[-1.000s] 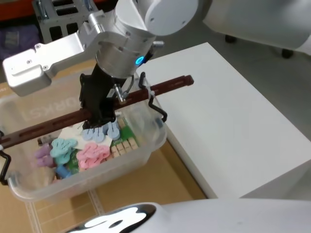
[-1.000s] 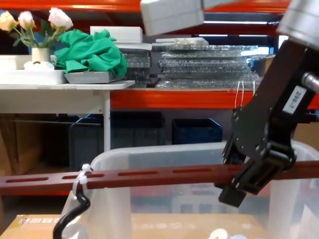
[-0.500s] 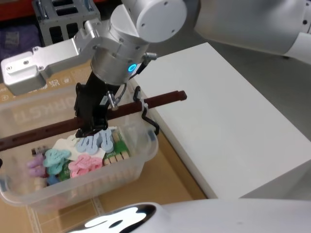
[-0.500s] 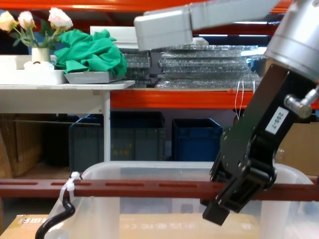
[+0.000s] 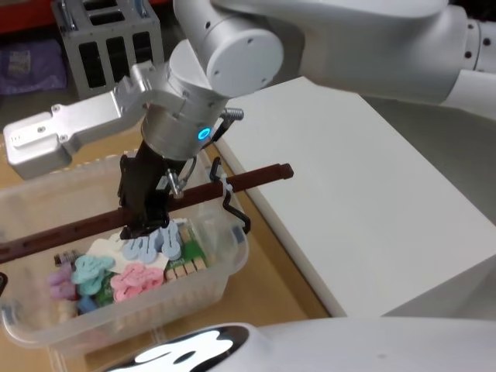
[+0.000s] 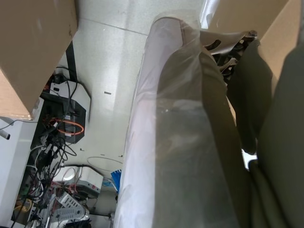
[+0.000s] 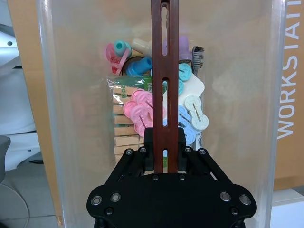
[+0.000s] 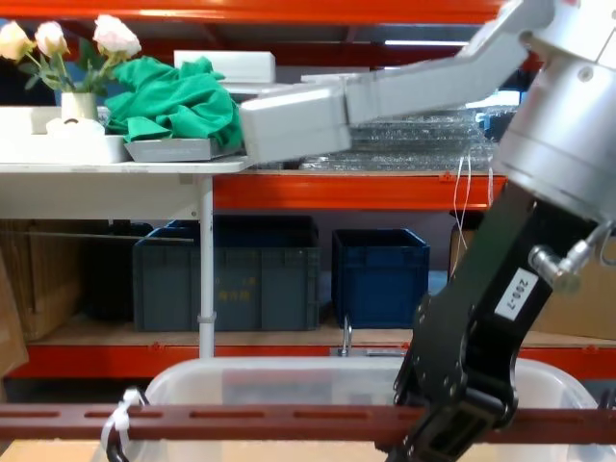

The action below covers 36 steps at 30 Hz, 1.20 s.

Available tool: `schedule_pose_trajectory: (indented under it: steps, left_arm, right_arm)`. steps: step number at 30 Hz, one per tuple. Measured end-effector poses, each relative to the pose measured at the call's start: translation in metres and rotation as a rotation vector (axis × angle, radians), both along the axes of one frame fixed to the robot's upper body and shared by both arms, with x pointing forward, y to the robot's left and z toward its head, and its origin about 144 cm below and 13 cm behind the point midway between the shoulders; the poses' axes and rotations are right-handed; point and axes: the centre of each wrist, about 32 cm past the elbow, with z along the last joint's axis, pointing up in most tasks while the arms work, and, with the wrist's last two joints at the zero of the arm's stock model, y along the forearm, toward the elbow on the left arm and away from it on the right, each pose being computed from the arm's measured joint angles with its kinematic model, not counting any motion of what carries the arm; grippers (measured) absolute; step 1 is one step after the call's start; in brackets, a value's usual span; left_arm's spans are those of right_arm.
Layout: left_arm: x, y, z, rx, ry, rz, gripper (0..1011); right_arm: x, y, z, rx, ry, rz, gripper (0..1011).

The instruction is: Use one hand to grasp the basket and place it at the designated location.

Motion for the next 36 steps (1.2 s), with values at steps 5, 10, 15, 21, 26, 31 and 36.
schedule_pose_trajectory:
  steps: [5, 10, 15, 21, 26, 31, 36]
  left_arm:
    - [0.0, 0.0, 0.0, 0.0, 0.0, 0.0, 0]
    - [0.0, 0.0, 0.0, 0.0, 0.0, 0.0, 0]
    - [0.0, 0.0, 0.0, 0.0, 0.0, 0.0, 0]
    - [0.0, 0.0, 0.0, 0.0, 0.0, 0.0, 0]
    - [0.0, 0.0, 0.0, 0.0, 0.0, 0.0, 0]
    - [0.0, 0.0, 0.0, 0.0, 0.0, 0.0, 0]
    - [0.0, 0.0, 0.0, 0.0, 0.0, 0.0, 0]
  right_arm:
    - [-0.001, 0.002, -0.009, -0.01, -0.002, 0.003, 235]
    - [-0.003, 0.003, -0.017, -0.024, -0.003, 0.004, 235]
    - [-0.004, 0.004, -0.026, -0.036, -0.007, 0.002, 235]
    - [-0.007, 0.004, -0.032, -0.052, -0.017, 0.007, 235]
    - [-0.015, 0.003, -0.036, -0.071, -0.044, 0.035, 235]
    - [-0.02, 0.004, -0.038, -0.089, -0.057, 0.043, 238]
    - [-0.018, -0.001, -0.037, -0.093, -0.057, 0.04, 392]
